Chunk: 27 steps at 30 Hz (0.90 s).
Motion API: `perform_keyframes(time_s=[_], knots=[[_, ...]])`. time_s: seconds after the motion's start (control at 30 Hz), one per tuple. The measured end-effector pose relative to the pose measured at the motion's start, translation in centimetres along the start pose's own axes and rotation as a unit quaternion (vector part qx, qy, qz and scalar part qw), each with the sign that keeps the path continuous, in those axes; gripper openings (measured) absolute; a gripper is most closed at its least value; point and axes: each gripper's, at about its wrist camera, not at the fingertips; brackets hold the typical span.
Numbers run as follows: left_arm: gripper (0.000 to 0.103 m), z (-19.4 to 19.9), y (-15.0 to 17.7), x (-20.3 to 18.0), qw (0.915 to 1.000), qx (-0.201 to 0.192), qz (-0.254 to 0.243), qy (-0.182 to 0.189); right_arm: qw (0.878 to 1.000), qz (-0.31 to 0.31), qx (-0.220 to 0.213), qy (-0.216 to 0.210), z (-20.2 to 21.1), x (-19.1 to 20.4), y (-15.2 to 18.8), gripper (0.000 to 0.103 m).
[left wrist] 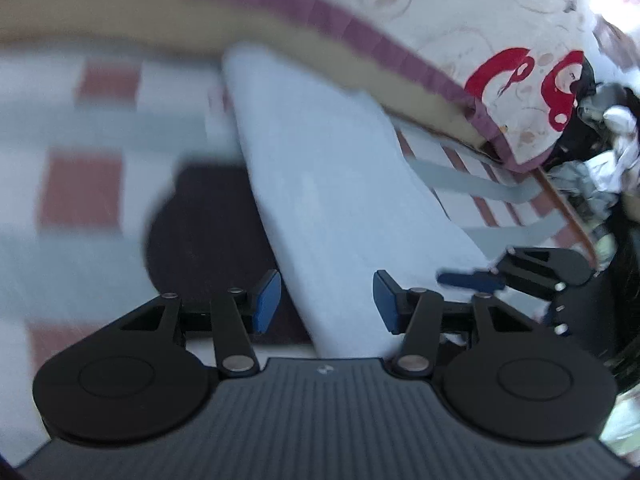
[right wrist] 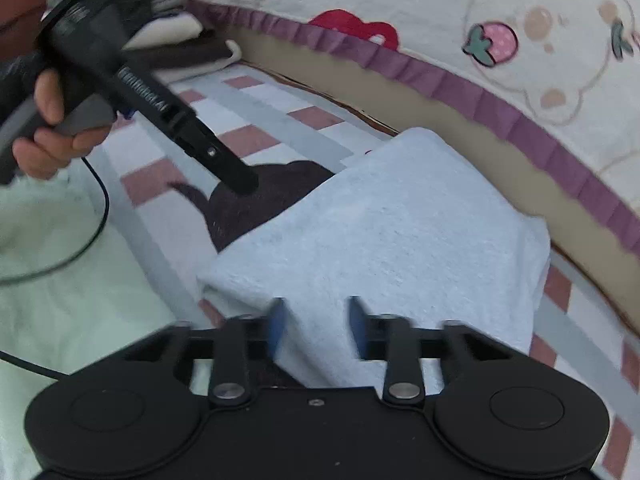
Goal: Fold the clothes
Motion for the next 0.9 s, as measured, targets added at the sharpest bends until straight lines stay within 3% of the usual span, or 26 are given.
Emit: perform_keyframes(time_s=[0.13,0.2,0.3,0.33,0.37,0.57,0.63,0.7,0.77,0.8,0.83,0.9], knots=[[0.053,-2.3,1.4,-0.8,0.9985,0.052,-0.016,-0.004,1.0,0.023,0.016,-0.004,-0.8,1.2,0.1,0.046],[0.053,-3.3,1.9,-0.4,0.9979,0.061,0.021,0.011,0.999,0.038,0.021,-0.007,-1.1,1.7,0.2,0.048],[0.051,-4.0,2.6,0.5,0.9949,0.032,0.094,0.019,0.998,0.05,0.02,-0.013,-1.6,2.4,0.1,0.052],[0.037,-4.1,2.6,0.7,0.9939,0.026,0.104,0.025,0.998,0.05,0.02,-0.015,-1.7,2.6,0.0,0.052],[0.01,-4.0,2.6,0.7,0.994,0.022,0.104,0.025,0.998,0.051,0.02,-0.012,-1.9,2.8,0.0,0.052],[0.006,-3.1,2.1,1.1,0.9894,0.007,0.132,0.059,0.994,0.107,0.012,0.035,-2.0,5.1,-0.2,0.056],[0.006,-2.8,2.0,1.3,0.9877,0.003,0.14,0.069,0.989,0.135,0.013,0.061,-2.5,6.1,-0.5,0.063],[0.006,-2.5,1.9,1.3,0.9867,0.002,0.143,0.077,0.981,0.167,0.019,0.096,-3.3,6.8,-0.5,0.063],[0.006,-2.3,1.4,0.9,0.9866,-0.003,0.141,0.082,0.973,0.185,0.02,0.134,-4.1,6.7,-0.4,0.06],[0.006,-2.1,1.2,0.8,0.9871,-0.005,0.136,0.084,0.972,0.184,0.018,0.145,-4.3,6.2,-0.4,0.045],[0.006,-2.0,0.9,0.5,0.9897,0.0,0.119,0.079,0.974,0.17,0.018,0.147,-4.2,5.5,-0.6,0.008],[0.011,-1.1,0.4,-0.5,0.9976,-0.003,0.052,0.044,0.982,0.125,0.018,0.137,-3.8,3.8,-1.0,0.007]])
Point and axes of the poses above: each gripper's, at about its wrist camera, not at the fingertips, and z roughly against the way its jaws point, x to its left, y to its underside, and after that the axes turned 8 degrees about z, right-handed
